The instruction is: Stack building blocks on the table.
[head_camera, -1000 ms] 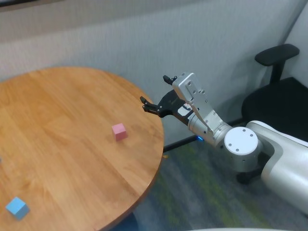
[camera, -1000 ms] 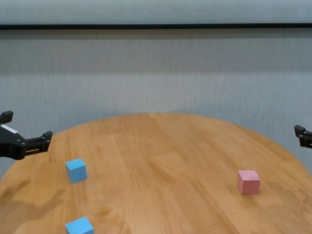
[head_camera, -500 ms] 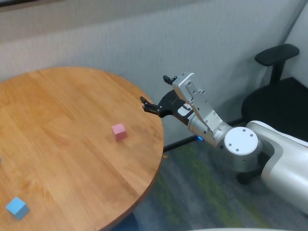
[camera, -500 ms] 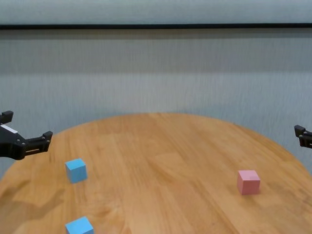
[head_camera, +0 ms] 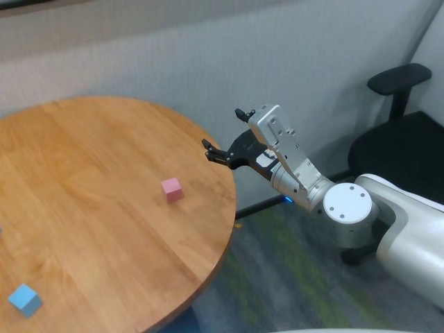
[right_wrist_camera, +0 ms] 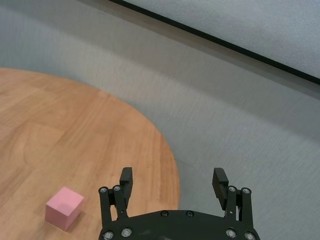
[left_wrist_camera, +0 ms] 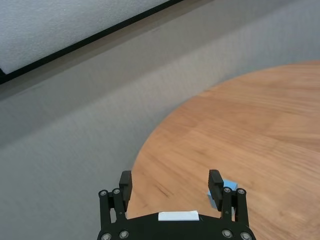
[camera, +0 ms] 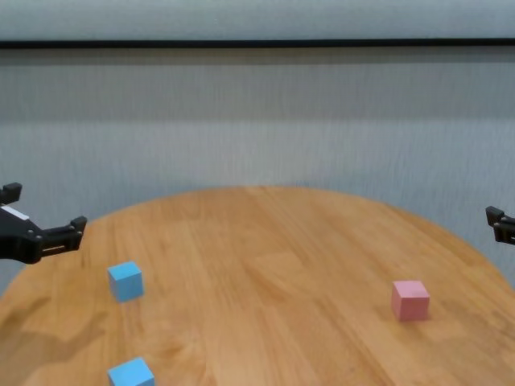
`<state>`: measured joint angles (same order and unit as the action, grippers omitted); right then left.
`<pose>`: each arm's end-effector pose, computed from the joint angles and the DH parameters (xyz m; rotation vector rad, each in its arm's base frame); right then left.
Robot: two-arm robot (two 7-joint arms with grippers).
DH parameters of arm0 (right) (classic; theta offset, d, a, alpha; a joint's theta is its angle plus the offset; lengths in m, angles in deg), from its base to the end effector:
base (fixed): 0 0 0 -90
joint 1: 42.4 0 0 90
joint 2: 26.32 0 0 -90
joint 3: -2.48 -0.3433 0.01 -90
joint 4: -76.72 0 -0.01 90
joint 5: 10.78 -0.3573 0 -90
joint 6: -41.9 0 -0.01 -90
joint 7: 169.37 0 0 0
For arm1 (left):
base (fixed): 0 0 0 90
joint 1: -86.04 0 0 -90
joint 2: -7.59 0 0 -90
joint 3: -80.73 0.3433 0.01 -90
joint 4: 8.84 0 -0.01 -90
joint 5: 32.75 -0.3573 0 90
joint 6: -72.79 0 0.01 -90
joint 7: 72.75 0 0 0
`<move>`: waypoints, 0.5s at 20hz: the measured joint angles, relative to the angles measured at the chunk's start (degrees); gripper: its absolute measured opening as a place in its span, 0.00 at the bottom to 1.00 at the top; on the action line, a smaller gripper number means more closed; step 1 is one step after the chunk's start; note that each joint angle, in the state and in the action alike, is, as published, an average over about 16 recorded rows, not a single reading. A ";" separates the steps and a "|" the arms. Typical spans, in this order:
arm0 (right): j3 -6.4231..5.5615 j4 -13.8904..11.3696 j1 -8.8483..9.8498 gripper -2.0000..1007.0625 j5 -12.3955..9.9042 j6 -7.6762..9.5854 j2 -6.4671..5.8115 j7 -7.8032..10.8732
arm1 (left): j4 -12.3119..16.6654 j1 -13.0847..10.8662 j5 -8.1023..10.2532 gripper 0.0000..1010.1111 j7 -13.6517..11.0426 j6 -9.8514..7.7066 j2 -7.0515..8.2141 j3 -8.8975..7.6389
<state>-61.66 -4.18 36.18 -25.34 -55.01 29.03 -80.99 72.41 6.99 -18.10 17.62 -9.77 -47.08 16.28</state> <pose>0.4125 -0.1002 -0.3546 -0.3045 -0.2848 -1.2480 0.4101 0.1053 -0.3538 0.3063 -0.2896 1.2272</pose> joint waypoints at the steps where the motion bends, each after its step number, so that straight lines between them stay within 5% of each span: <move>1: 0.00 0.00 0.00 1.00 0.00 0.00 0.00 0.00 | 0.16 -0.19 0.11 0.99 -0.48 0.19 0.28 -0.12; 10: 0.00 0.00 0.00 1.00 0.00 0.00 0.00 0.00 | 3.10 -3.48 2.61 0.99 -8.70 3.00 5.47 -1.97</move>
<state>-61.65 -4.18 36.18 -25.34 -55.01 29.03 -80.99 75.51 3.51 -15.49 8.92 -6.78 -41.61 14.31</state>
